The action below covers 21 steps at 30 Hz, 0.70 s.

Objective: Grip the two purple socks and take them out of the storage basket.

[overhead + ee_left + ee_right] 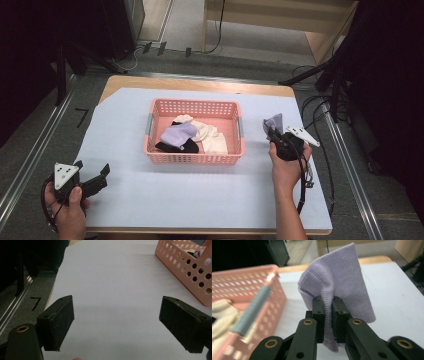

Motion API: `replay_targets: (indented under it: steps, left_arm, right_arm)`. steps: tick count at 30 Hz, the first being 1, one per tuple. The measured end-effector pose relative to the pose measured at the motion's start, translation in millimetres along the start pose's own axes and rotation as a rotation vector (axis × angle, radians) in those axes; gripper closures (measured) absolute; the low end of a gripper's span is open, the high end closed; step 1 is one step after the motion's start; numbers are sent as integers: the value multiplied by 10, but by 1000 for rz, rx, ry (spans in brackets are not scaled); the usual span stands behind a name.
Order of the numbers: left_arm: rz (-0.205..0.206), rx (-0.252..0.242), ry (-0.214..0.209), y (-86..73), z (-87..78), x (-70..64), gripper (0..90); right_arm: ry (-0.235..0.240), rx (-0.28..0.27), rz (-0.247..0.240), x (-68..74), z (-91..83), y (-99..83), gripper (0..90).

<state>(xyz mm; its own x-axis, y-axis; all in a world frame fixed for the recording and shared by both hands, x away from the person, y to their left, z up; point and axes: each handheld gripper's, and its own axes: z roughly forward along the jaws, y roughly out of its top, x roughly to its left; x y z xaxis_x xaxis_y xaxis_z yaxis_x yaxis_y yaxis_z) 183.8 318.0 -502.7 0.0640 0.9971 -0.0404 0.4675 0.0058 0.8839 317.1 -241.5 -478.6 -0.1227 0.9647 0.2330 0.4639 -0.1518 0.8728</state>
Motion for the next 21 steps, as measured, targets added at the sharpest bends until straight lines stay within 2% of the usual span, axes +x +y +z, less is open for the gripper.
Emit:
replay_targets:
  steps: [2,4,5,7,8,9,10,12,14,15,16,17,18,19,20,21]
  left_arm:
    - [0,0,1,0,0,-1,138]
    - [0,0,1,0,0,-1,138]
    - [-1,0,2,0,0,-3,138]
    - [0,-3,3,-1,1,-4,138]
    - [0,-2,4,-1,0,-5,138]
    - [0,-2,4,-1,0,-5,138]
    - [0,-3,5,-1,1,-7,138]
    - [0,-1,8,0,2,-10,138]
    - [0,-5,7,-2,5,-11,138]
    - [0,-5,7,-2,5,-11,138]
    - [0,-4,7,-2,3,-9,138]
    - [0,-3,7,-1,2,-8,139]
    - [0,-3,7,-1,2,-8,138]
    - [-1,-4,4,-2,2,-5,139]
    - [0,-3,3,-1,1,-4,138]
    - [0,-3,3,-1,1,-4,138]
  right_arm:
    - [-33,38,8,-81,13,-75,829]
    - [-38,50,12,-106,20,-99,828]
    - [-42,69,31,-141,31,-143,816]
    - [-55,80,47,-150,33,-167,746]
    - [-61,78,45,-139,27,-167,674]
    - [-61,78,45,-139,27,-167,674]
    - [-60,45,30,-82,4,-145,573]
    - [-35,10,23,16,-26,-96,518]
    - [-11,2,6,142,-49,-31,503]
    - [-11,2,6,142,-49,-31,503]
    - [13,-5,-30,281,-66,39,503]
    - [31,-13,-43,350,-67,73,502]
    - [31,-13,-43,350,-67,73,502]
    - [57,-14,-56,504,-64,133,500]
    - [69,-10,-64,580,-56,157,500]
    - [69,-10,-64,580,-56,157,500]
